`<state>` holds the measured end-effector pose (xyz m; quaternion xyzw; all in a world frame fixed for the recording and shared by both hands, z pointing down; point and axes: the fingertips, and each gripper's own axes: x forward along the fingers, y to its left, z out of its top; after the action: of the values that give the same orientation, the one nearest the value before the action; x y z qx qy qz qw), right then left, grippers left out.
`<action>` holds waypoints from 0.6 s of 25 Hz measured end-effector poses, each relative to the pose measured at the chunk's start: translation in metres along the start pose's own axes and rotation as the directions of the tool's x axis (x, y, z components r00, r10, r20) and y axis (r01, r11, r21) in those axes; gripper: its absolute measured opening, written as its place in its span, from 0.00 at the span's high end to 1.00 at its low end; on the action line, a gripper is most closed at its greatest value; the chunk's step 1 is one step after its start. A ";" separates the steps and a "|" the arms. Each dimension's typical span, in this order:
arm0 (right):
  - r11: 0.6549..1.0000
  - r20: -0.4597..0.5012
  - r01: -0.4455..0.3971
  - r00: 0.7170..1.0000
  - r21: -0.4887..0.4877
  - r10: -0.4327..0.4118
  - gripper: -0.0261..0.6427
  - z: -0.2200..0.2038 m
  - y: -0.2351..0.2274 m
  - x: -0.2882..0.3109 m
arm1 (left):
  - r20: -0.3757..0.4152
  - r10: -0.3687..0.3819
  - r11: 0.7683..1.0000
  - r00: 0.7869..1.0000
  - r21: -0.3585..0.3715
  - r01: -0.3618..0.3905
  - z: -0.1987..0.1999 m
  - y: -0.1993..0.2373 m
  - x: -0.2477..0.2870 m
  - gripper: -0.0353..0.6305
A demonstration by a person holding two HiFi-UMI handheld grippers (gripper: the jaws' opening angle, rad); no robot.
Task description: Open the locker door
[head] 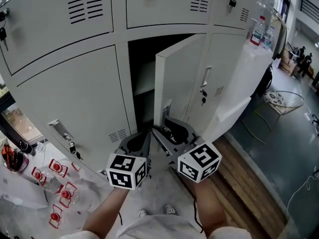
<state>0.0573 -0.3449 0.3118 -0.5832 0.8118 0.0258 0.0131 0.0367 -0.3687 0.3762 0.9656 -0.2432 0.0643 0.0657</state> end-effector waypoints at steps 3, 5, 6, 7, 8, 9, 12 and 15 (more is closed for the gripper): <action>1.000 0.005 0.019 1.000 0.001 -0.019 0.74 0.001 -0.002 -0.011 | -0.004 -0.033 0.999 0.999 0.005 0.033 -0.001 -0.009 0.003 0.94; 1.000 0.012 0.028 1.000 0.005 -0.028 0.74 0.002 -0.003 -0.018 | -0.005 -0.052 0.999 0.999 0.009 0.052 -0.001 -0.014 0.005 0.94; 0.999 0.017 0.031 0.999 0.008 -0.031 0.74 0.003 -0.004 -0.021 | -0.007 -0.061 0.998 0.998 0.011 0.061 -0.001 -0.017 0.005 0.94; 0.999 0.021 0.033 0.999 0.011 -0.033 0.74 0.003 -0.005 -0.025 | -0.009 -0.069 0.998 0.998 0.013 0.069 -0.002 -0.019 0.006 0.94; 0.999 0.025 0.036 0.999 0.013 -0.037 0.74 0.003 -0.005 -0.029 | -0.012 -0.078 0.997 0.997 0.013 0.078 -0.003 -0.021 0.007 0.94; 0.999 0.029 0.041 0.999 0.015 -0.041 0.74 0.004 -0.006 -0.033 | -0.015 -0.086 0.996 0.996 0.014 0.086 -0.004 -0.023 0.008 0.94; 0.998 0.037 0.060 0.997 0.025 -0.061 0.74 0.004 -0.010 -0.043 | -0.016 -0.112 0.994 0.994 0.016 0.113 -0.004 -0.031 0.011 0.94; 0.996 0.043 0.081 0.996 0.032 -0.083 0.76 0.005 -0.015 -0.052 | -0.016 -0.137 0.990 0.990 0.015 0.137 -0.003 -0.038 0.015 0.94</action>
<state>0.0881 -0.2999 0.3093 -0.6151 0.7869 0.0259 0.0413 0.0681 -0.3416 0.3783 0.9800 -0.1752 0.0689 0.0639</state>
